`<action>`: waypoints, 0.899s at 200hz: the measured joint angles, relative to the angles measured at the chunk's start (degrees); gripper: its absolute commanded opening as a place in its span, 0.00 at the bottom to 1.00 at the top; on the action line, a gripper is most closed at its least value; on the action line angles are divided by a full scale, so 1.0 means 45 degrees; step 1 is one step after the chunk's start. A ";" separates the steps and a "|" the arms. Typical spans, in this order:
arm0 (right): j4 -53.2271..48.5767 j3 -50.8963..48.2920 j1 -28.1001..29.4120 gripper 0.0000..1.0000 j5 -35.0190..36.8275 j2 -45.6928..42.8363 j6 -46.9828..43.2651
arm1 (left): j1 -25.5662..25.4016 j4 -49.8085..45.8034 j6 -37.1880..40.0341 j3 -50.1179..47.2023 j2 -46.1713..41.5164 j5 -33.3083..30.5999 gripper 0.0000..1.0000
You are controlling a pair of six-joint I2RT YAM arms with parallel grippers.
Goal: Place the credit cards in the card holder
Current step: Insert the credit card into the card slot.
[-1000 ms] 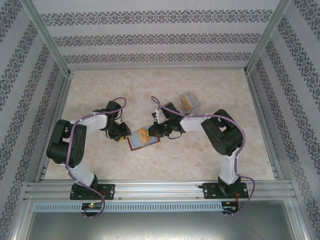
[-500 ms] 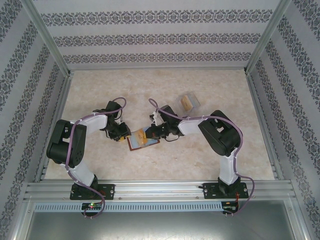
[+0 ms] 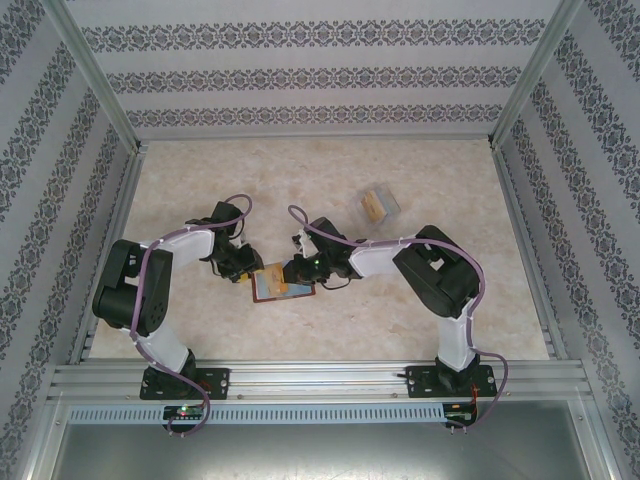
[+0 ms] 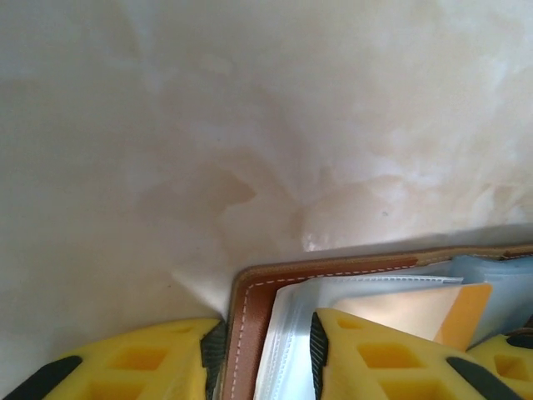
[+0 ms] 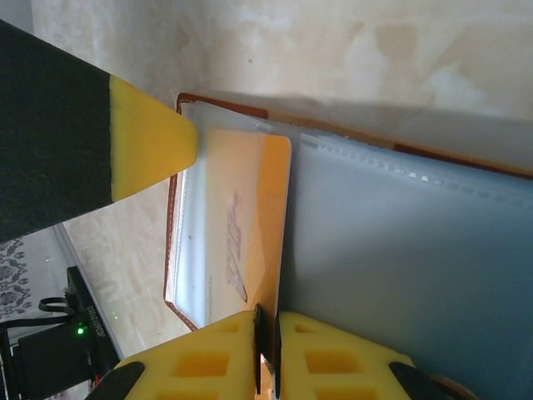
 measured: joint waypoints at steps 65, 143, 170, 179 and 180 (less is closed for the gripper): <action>-0.0369 -0.0019 0.0243 0.19 0.0641 -0.0243 0.0058 | -0.0209 0.0525 -0.0019 -0.0389 -0.0670 0.0034 0.43; -0.0243 -0.0019 0.0476 0.31 0.0729 -0.0340 0.0369 | -0.0345 0.1987 -0.0272 -0.1622 -0.1360 0.0214 0.26; -0.0243 -0.0019 0.0495 0.29 0.0758 -0.0340 0.0471 | -0.0321 0.2268 -0.0457 -0.1753 -0.1355 0.0335 0.24; -0.0243 -0.0019 0.0510 0.27 0.0811 -0.0340 0.0481 | -0.0321 0.2297 -0.0495 -0.1763 -0.1355 0.0340 0.24; -0.0243 -0.0019 0.0525 0.27 0.0821 -0.0340 0.0486 | -0.0321 0.2302 -0.0500 -0.1768 -0.1355 0.0340 0.24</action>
